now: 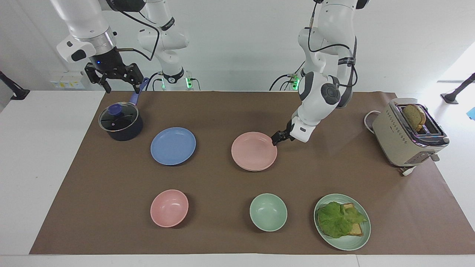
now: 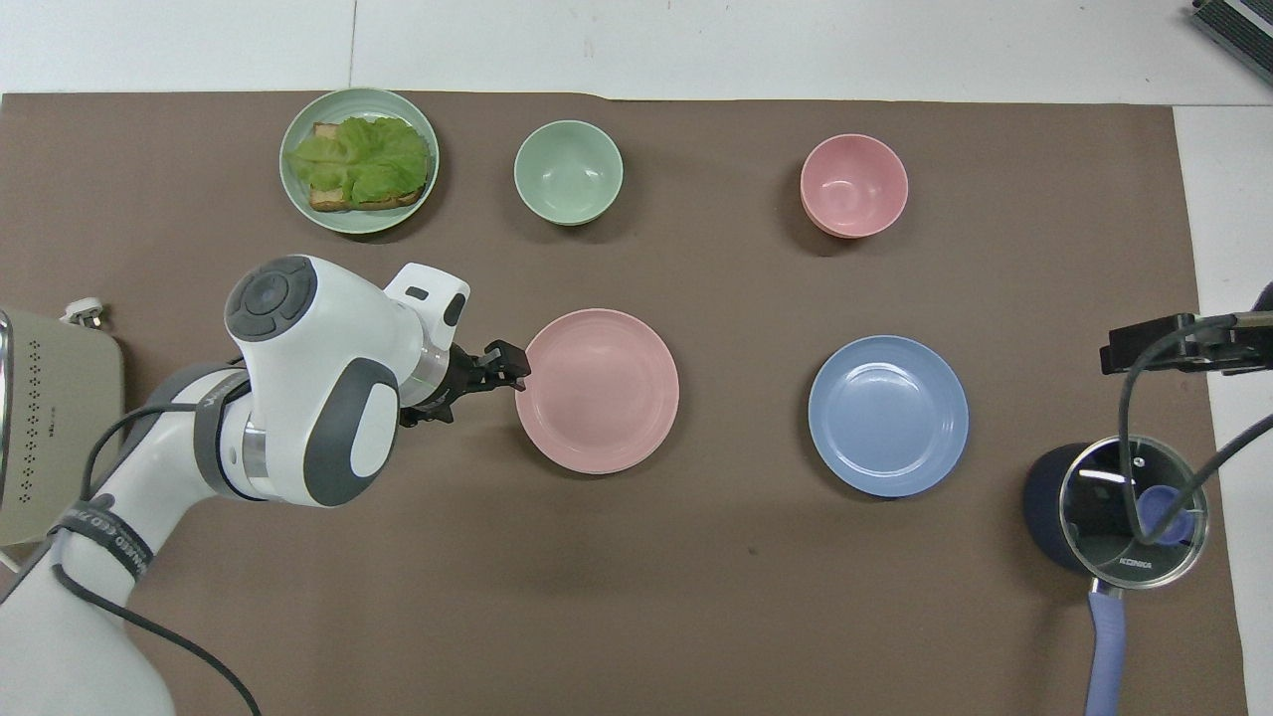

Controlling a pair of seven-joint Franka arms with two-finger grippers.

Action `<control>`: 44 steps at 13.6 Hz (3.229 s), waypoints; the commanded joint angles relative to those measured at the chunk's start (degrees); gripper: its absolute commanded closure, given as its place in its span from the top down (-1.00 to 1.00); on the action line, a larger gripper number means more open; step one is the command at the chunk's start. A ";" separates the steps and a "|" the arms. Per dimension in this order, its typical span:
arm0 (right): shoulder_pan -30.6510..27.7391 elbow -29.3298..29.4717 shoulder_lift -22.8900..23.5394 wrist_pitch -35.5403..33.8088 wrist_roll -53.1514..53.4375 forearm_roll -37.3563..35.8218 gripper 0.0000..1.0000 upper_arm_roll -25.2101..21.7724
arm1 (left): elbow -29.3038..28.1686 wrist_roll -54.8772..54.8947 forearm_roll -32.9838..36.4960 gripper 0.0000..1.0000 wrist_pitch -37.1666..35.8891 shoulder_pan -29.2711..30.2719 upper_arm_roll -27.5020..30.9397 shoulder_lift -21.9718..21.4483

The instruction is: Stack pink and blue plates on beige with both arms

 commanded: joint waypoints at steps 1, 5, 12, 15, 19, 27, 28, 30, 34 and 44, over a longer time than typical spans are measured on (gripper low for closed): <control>-0.85 -0.90 -1.08 -0.09 -0.52 1.21 1.00 0.34 | 3.00 0.72 6.36 1.00 -7.10 3.24 0.00 -1.37; -0.85 -0.90 -1.08 -0.09 -0.52 1.29 1.00 0.34 | 7.65 6.33 9.98 1.00 -17.55 8.77 0.00 -5.58; -0.85 -0.90 -1.08 -0.09 -0.52 1.21 1.00 0.34 | 18.90 13.89 13.84 1.00 -30.12 13.44 0.08 -7.09; -0.85 -0.90 -1.08 -0.09 -0.52 1.21 1.00 0.34 | 21.46 17.77 16.13 1.00 -33.03 16.25 0.08 -8.75; -0.85 -0.90 -1.08 -0.09 -0.52 1.21 1.00 0.34 | 22.69 25.76 16.31 1.00 -35.93 20.20 0.44 -12.01; -0.85 -0.90 -1.08 -0.09 -0.52 1.21 1.00 0.34 | 29.29 29.90 18.77 1.00 -39.90 20.21 0.26 -12.10; -0.85 -0.90 -1.08 -0.09 -0.52 1.21 1.00 0.34 | 29.29 29.99 18.68 1.00 -39.90 20.21 0.35 -12.18; -0.85 -0.90 -1.08 -0.09 -0.52 1.21 1.00 0.34 | 29.20 30.08 18.68 1.00 -39.90 20.21 0.09 -12.89; -0.85 -0.90 -1.08 -0.09 -0.52 1.21 1.00 0.34 | 29.20 29.38 18.60 1.00 -40.07 20.21 0.00 -13.06; -0.85 -0.90 -1.08 -0.09 -0.52 1.21 1.00 0.34 | 29.11 29.38 18.68 1.00 -40.34 20.30 0.17 -13.42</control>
